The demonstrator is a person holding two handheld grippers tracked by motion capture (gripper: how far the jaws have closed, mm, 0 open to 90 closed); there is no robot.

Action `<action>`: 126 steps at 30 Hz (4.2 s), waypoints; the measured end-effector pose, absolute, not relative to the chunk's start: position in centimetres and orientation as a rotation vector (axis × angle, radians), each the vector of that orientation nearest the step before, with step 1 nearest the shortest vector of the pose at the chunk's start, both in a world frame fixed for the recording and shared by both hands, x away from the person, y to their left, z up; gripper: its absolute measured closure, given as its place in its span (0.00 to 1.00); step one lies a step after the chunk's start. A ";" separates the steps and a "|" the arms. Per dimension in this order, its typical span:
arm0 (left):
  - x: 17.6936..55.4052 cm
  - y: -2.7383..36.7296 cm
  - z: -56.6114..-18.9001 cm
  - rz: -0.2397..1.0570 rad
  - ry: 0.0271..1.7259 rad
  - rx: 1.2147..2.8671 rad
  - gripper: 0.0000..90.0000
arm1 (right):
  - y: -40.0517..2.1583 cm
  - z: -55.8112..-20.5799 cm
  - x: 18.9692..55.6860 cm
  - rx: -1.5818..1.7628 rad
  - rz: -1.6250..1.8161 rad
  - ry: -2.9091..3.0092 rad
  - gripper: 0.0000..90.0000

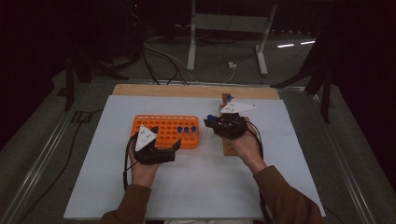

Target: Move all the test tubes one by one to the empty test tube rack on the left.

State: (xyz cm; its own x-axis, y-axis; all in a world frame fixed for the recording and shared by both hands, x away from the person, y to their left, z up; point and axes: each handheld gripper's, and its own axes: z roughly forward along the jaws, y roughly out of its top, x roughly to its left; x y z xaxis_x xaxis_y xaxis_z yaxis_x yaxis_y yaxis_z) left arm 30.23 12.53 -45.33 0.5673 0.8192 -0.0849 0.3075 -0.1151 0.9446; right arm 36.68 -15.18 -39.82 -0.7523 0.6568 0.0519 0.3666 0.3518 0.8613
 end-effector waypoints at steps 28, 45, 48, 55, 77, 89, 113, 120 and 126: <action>29.6 10.2 -44.8 0.521 0.779 1.813 0.73 | -9.2 -39.8 33.5 0.726 1.437 2.479 0.85; 29.8 10.6 -44.6 0.561 0.802 1.792 0.87 | -11.5 -39.3 33.9 0.795 1.612 2.366 0.39; 30.2 11.1 -44.6 0.585 0.829 1.774 0.87 | -12.2 -39.6 34.1 0.828 1.603 2.341 0.25; 31.2 11.8 -44.9 0.633 0.885 1.750 0.87 | -13.6 -40.1 34.5 0.897 1.526 2.298 0.07; 34.2 11.3 -47.9 0.632 0.997 1.773 0.87 | -17.1 -40.5 34.1 0.907 1.443 2.236 0.02; 34.0 11.4 -49.6 0.607 1.031 1.849 0.87 | -17.5 -41.0 34.0 0.905 1.450 2.250 0.02; 34.2 11.7 -49.5 0.532 1.079 1.890 0.71 | -17.3 -41.1 34.2 0.919 1.462 2.254 0.02; 32.8 13.4 -48.0 0.512 1.028 1.830 0.56 | -17.6 -41.1 34.5 0.929 1.447 2.246 0.02; 31.2 14.7 -46.9 0.553 0.999 1.782 0.38 | -17.7 -41.0 34.5 0.927 1.447 2.244 0.02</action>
State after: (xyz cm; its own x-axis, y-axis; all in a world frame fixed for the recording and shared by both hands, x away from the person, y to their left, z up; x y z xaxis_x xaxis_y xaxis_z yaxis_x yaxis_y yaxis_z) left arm 31.22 14.69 -46.93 0.5577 0.8272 -0.0691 0.3807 -0.1809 0.9068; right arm 34.51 -17.67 -40.98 -0.7409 0.6667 0.0810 0.3490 0.2791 0.8946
